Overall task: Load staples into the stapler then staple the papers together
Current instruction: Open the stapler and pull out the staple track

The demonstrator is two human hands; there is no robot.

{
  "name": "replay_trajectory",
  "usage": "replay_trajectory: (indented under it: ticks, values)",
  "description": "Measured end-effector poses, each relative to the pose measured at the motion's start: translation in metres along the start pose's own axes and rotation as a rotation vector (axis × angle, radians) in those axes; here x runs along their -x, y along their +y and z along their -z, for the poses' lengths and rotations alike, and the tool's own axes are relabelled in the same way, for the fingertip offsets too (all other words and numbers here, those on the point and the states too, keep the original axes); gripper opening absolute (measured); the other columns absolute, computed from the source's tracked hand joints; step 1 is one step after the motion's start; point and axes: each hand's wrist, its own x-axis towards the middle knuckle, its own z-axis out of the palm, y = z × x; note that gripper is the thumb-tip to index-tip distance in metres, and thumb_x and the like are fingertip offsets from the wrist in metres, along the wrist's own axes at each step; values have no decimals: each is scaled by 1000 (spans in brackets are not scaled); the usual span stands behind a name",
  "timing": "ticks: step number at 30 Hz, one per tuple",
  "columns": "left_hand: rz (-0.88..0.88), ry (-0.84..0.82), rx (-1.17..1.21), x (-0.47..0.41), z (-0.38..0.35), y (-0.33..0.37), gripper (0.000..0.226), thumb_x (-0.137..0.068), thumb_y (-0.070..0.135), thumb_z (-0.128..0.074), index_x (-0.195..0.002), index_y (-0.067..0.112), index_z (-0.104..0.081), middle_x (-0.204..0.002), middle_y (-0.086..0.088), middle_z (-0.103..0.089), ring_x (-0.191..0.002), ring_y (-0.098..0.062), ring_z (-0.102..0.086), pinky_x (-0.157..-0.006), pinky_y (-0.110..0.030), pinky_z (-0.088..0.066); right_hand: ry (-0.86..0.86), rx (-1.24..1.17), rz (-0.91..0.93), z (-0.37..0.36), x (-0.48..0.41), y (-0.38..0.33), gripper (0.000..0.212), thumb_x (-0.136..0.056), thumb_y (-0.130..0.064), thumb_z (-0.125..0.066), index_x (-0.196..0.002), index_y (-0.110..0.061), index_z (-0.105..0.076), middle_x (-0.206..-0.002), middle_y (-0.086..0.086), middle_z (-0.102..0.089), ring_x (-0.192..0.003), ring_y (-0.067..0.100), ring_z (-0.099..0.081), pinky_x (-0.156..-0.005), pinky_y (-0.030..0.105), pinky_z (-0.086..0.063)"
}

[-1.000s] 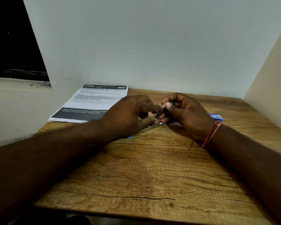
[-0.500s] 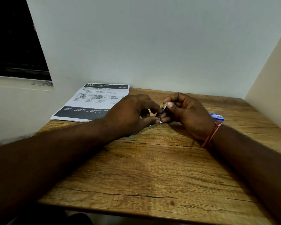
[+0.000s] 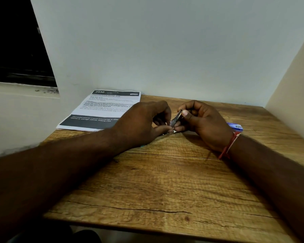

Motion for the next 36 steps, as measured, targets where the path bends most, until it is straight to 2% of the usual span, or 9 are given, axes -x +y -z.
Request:
replay_trajectory:
  ticks: [4, 9, 17, 20, 22, 25, 28, 33, 36]
  values:
    - [-29, -10, 4, -1, 1, 0, 25, -87, 20, -98, -105, 19, -80, -97, 7, -78, -86, -9, -79, -81, -37, -67, 7, 11, 2, 0, -1, 1, 12, -110, -6, -58, -118, -3, -66, -99, 28, -76, -89, 39, -78, -82, 41, -69]
    - [-10, -29, -33, -1, 2, -2, 21, -86, 29, -99, -87, 22, -80, -88, 8, -76, -80, -9, -77, -77, -38, -67, 75, 29, -8, 1, -2, 1, 11, -111, -5, -58, -116, -4, -67, -92, 23, -77, -83, 35, -80, -78, 40, -69]
    - [141, -60, -7, 0, 2, -5, 17, -85, 34, -98, -86, 27, -82, -84, 11, -80, -78, -8, -79, -77, -42, -68, 127, 10, -48, 0, -3, -1, 14, -111, -3, -57, -121, 3, -65, -94, 24, -76, -86, 37, -79, -84, 45, -70]
    - [192, -65, -6, 0, 2, -4, 20, -83, 32, -99, -90, 28, -81, -82, 13, -80, -77, -4, -78, -79, -38, -69, 149, -42, -84, -1, -3, -3, 12, -111, -3, -58, -118, 2, -66, -95, 23, -76, -88, 36, -79, -84, 44, -70]
    - [213, -70, -14, 1, 2, -3, 23, -83, 30, -100, -94, 29, -80, -80, 16, -79, -75, 0, -76, -77, -28, -67, 181, -41, -103, -1, -3, -4, 13, -110, -3, -59, -118, 4, -67, -95, 25, -76, -85, 35, -79, -77, 41, -71]
    - [225, -79, -14, 1, 2, -2, 25, -83, 27, -99, -97, 28, -79, -80, 17, -77, -71, 5, -72, -70, -13, -57, 236, 177, -61, 4, -5, -1, 10, -107, -8, -65, -108, -6, -75, -97, 19, -81, -82, 26, -77, -71, 40, -65]
    - [232, -79, 1, 0, 3, -3, 27, -83, 25, -99, -99, 30, -78, -84, 14, -81, -76, 0, -76, -73, -17, -61, 293, 494, 15, 11, -8, 2, 10, -102, -17, -73, -96, -19, -81, -94, 4, -82, -84, 17, -74, -78, 37, -60]
    - [241, -78, 31, 0, 1, -5, 30, -83, 20, -98, -104, 30, -79, -88, 11, -82, -80, -6, -78, -76, -21, -64, 269, 587, -33, 15, -11, 7, 10, -101, -25, -75, -95, -23, -84, -96, -3, -81, -97, 20, -75, -94, 46, -60]
    - [249, -80, 43, 0, 1, -5, 31, -84, 18, -98, -106, 29, -79, -90, 10, -83, -81, -7, -79, -77, -19, -63, 255, 625, -42, 16, -11, 7, 10, -101, -28, -76, -95, -26, -84, -94, -5, -82, -96, 17, -76, -94, 46, -62]
